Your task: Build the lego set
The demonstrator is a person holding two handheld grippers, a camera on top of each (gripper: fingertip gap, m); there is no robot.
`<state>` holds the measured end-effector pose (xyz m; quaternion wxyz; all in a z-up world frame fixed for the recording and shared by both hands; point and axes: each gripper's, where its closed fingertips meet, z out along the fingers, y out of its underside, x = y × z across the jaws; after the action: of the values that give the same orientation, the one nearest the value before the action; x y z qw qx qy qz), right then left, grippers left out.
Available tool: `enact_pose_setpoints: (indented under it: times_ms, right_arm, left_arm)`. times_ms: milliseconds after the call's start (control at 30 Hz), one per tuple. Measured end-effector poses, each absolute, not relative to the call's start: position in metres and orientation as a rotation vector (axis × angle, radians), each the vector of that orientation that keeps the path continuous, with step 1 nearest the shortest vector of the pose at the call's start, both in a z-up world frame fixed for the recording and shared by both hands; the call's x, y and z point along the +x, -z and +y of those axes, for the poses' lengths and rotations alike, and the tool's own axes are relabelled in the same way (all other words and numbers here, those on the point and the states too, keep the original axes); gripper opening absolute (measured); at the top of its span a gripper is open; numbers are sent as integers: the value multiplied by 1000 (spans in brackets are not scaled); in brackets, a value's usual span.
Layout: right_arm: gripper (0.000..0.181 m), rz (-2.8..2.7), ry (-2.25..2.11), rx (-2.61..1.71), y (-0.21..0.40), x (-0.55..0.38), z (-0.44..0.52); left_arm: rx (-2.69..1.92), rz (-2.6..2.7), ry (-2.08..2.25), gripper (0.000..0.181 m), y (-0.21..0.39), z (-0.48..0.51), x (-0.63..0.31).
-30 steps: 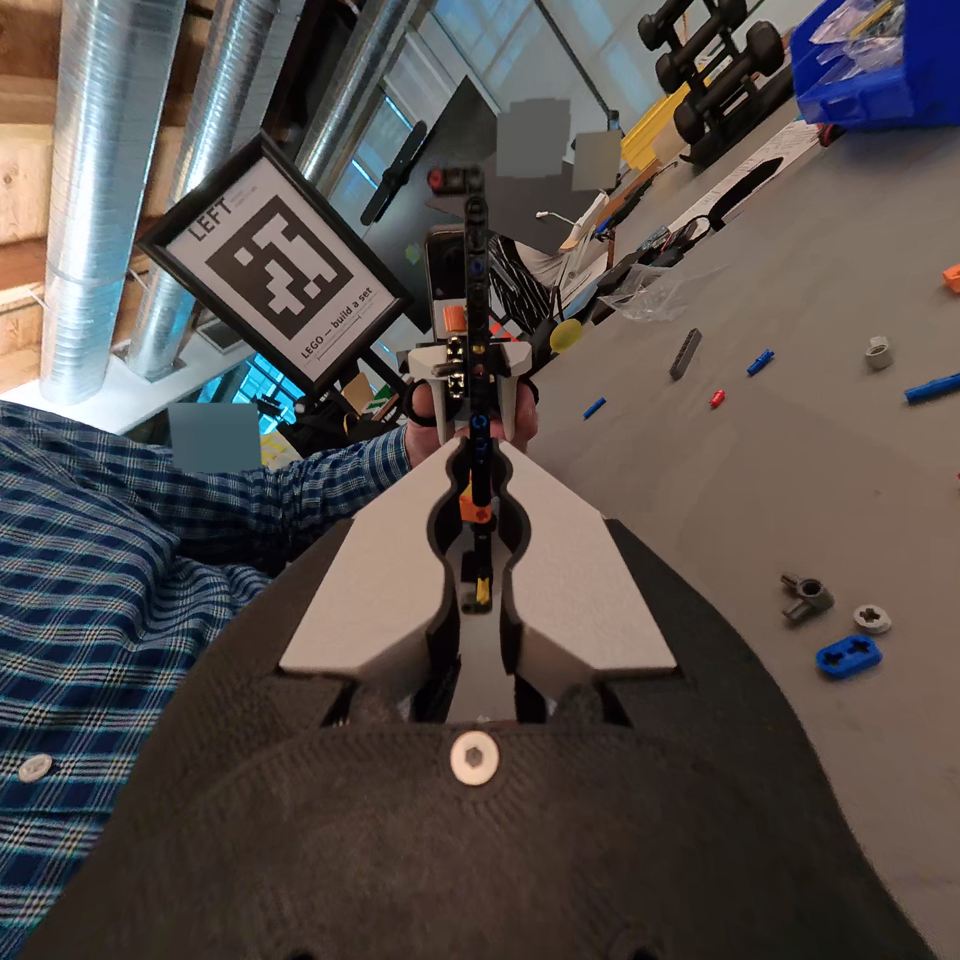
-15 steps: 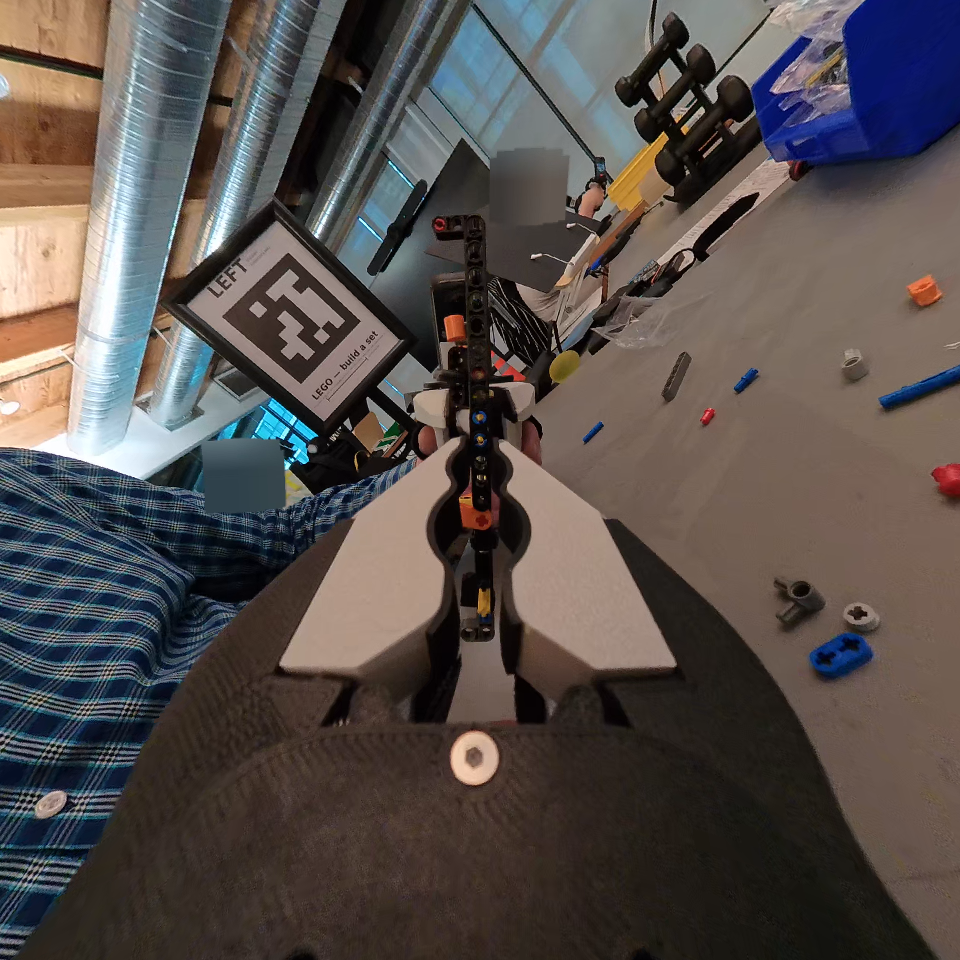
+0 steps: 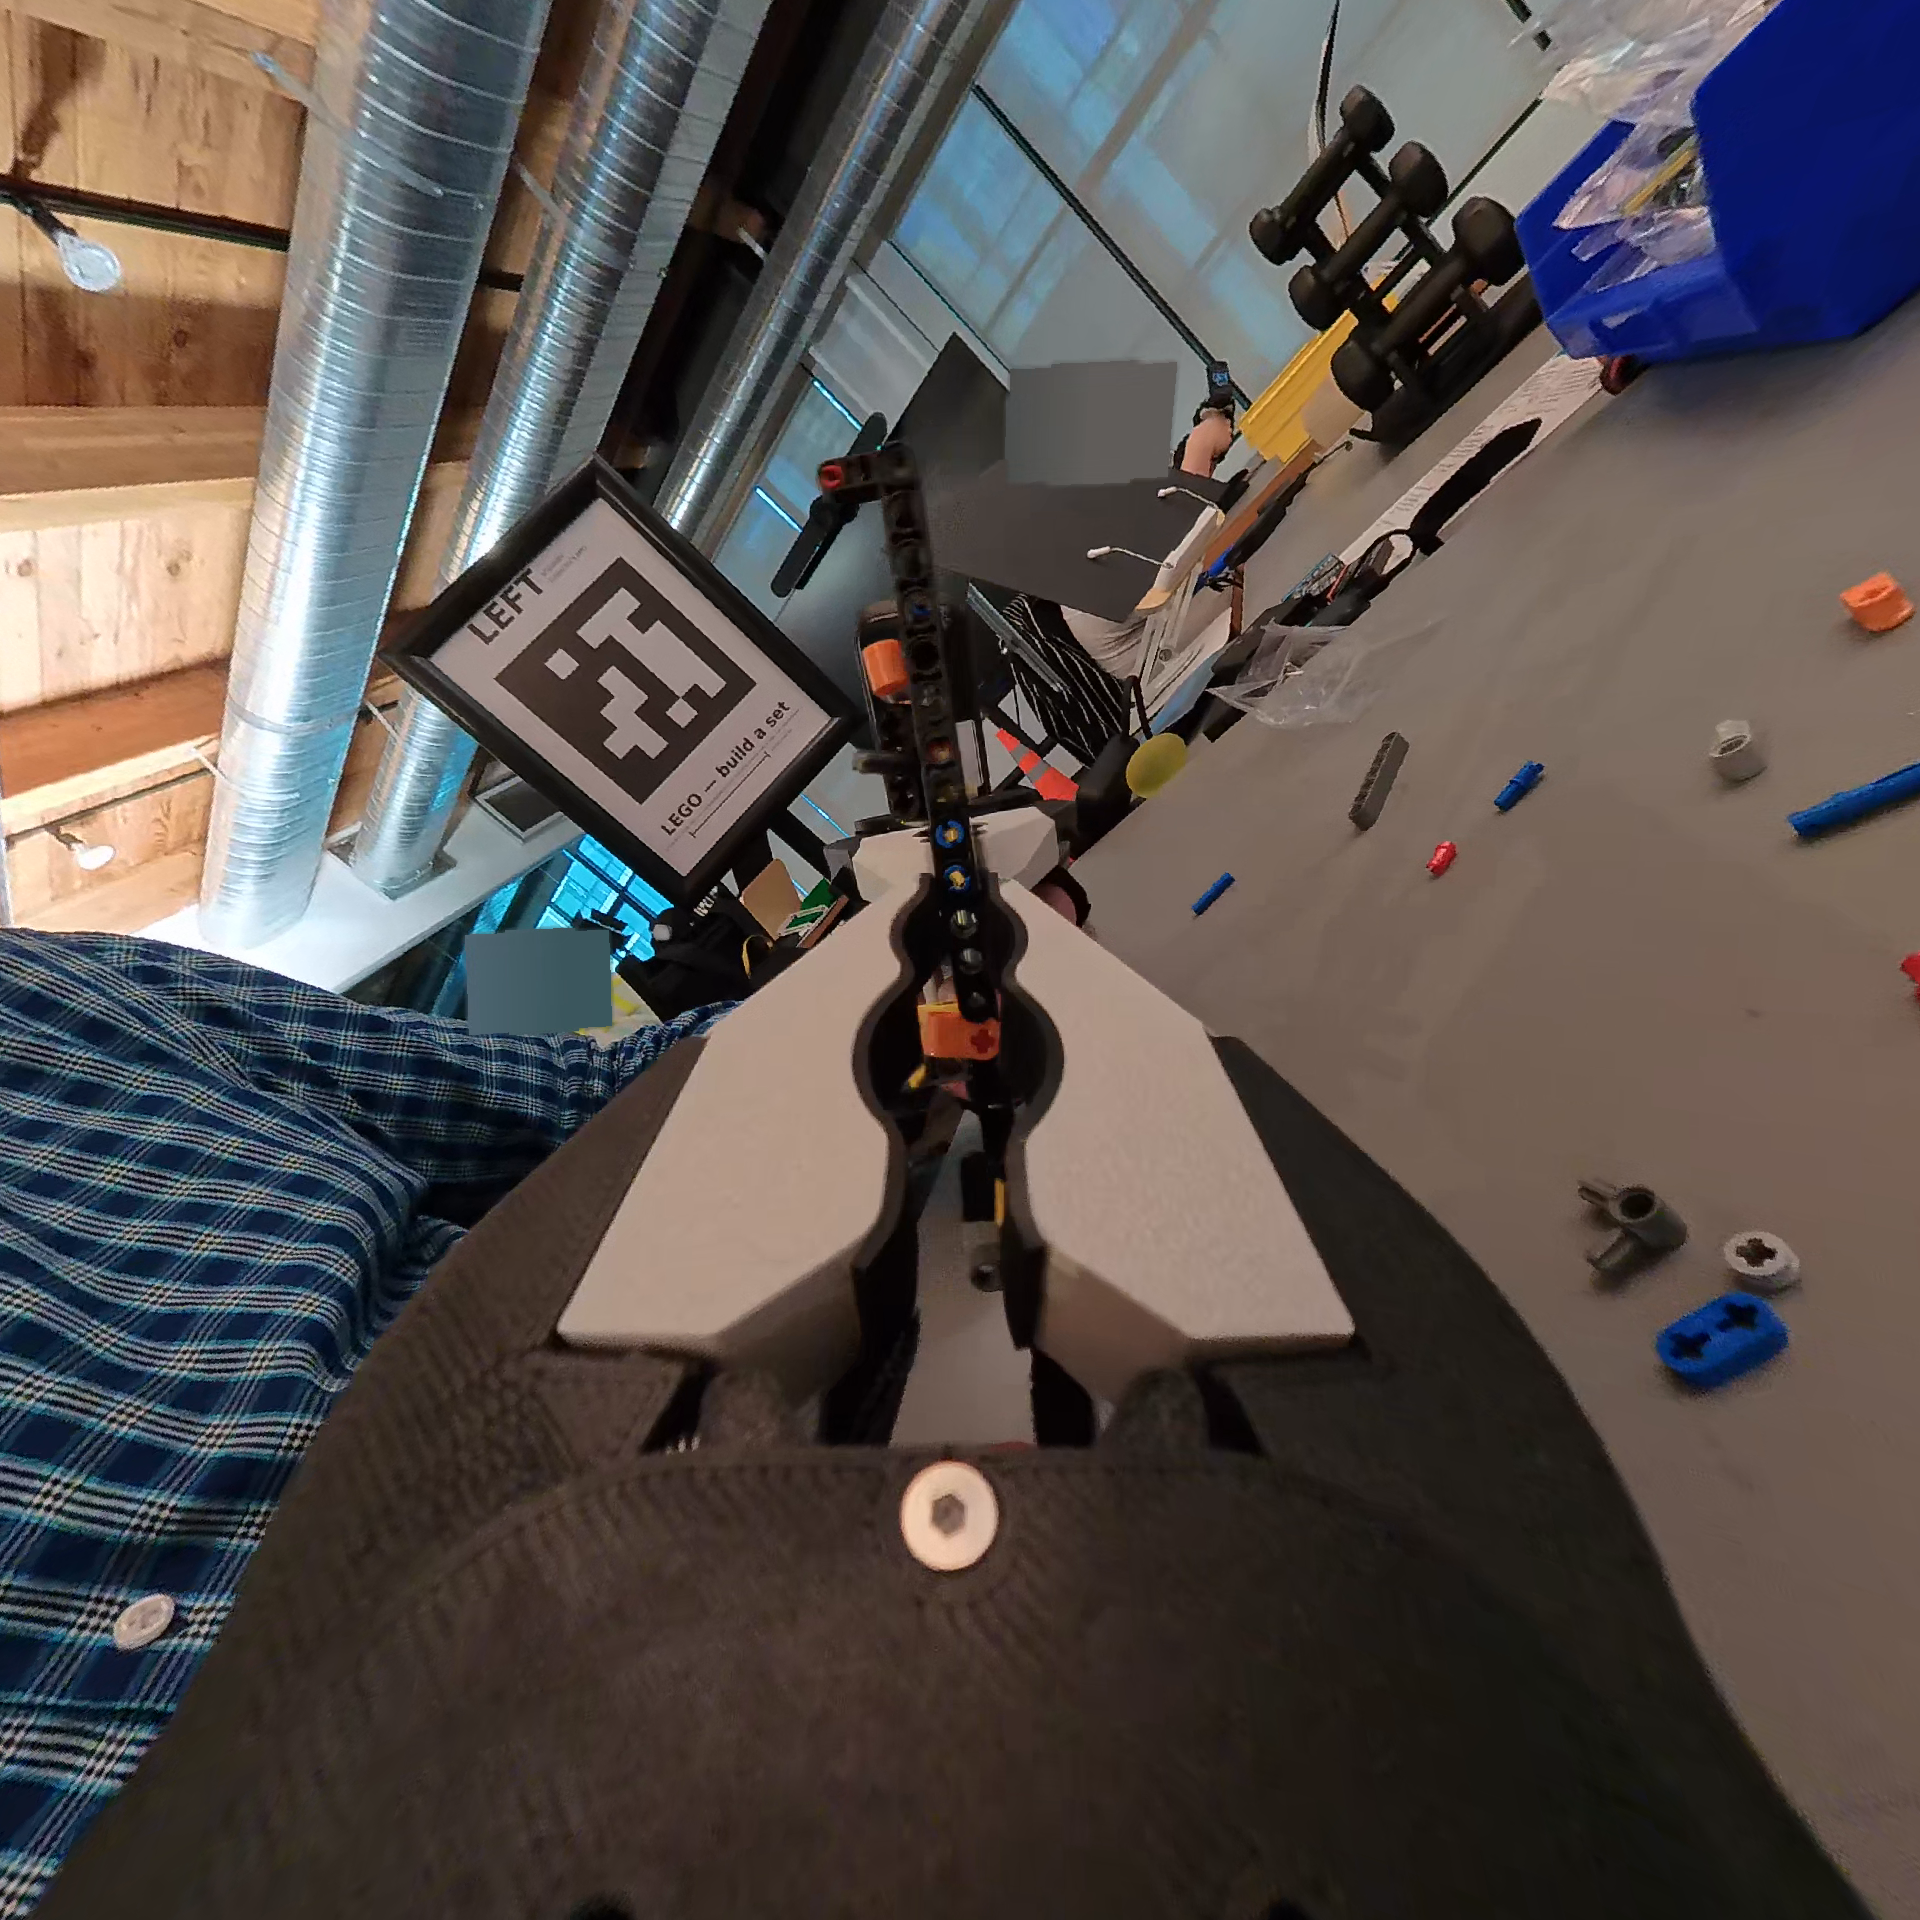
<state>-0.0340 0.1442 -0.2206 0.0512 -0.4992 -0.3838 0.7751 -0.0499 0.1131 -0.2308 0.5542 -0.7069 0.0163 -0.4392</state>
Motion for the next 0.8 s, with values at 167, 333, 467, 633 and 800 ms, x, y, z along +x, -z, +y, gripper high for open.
enact_pose_setpoints:
  times_ms: [167,333,467,633,800]
  right_arm:
    - [8,-1168,-2360,-1491,216,-32,147]
    - [5,-1223,-2307,-1468,216,-31,144]
    - [4,-1256,-2287,-1445,216,-30,140]
    - [5,-1287,-2231,-1432,214,-30,140]
    - [5,-1140,-2247,-1460,210,-33,153]
  left_arm:
    - [-1663,53,1052,5,227,111,-49]
    - [-1664,61,1091,5,227,108,-48]
    - [-1663,62,1117,5,227,107,-46]
    - [-1649,34,1113,9,226,110,-49]
    - [-1637,-12,1094,26,227,112,-58]
